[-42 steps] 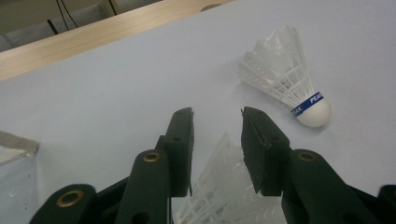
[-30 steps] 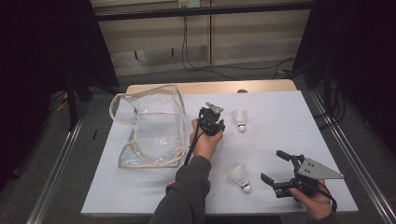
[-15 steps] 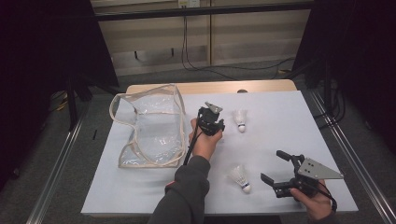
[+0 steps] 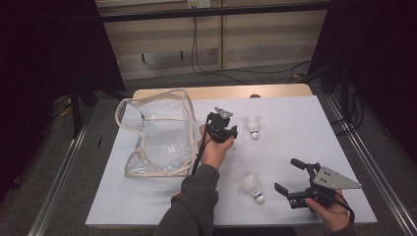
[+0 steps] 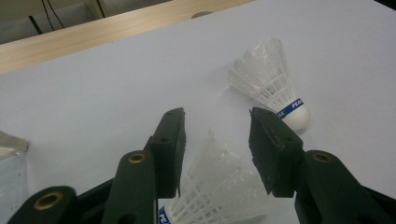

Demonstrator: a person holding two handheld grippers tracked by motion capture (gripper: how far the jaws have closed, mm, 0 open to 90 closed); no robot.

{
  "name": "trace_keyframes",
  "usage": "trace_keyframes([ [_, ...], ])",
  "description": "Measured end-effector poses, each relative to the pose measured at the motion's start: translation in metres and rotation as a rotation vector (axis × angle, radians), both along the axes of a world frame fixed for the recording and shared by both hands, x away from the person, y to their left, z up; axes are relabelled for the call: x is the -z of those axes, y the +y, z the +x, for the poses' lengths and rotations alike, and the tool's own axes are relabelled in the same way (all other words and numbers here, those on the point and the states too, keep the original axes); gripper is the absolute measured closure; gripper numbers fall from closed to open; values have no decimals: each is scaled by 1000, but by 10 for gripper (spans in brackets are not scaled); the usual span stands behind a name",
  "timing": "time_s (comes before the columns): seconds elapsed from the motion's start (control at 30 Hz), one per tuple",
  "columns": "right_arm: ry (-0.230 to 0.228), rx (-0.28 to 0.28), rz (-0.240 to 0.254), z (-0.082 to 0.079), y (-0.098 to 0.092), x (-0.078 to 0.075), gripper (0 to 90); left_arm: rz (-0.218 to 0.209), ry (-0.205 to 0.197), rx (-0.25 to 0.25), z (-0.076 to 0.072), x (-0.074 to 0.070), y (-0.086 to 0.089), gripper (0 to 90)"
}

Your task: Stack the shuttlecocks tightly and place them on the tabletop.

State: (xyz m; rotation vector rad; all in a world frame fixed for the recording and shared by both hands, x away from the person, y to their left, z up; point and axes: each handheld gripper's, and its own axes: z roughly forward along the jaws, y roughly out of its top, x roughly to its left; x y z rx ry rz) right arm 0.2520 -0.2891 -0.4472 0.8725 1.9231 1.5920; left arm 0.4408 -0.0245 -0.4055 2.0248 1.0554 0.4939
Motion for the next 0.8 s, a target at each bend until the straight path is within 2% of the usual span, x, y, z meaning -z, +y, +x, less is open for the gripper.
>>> trace_keyframes([
  [0.43, 1, -1, -2, 0, 0, 0, 15, -31, 17, 26, -3, -3, 0, 506],
  [0.7, 0, -3, -2, 0, 1, 0, 15, -56, 44, 66, -10, -4, -4, 424],
  [0.8, -1, -5, -4, 0, 1, 0, 15, -71, 39, 79, -14, -5, -5, 401],
])
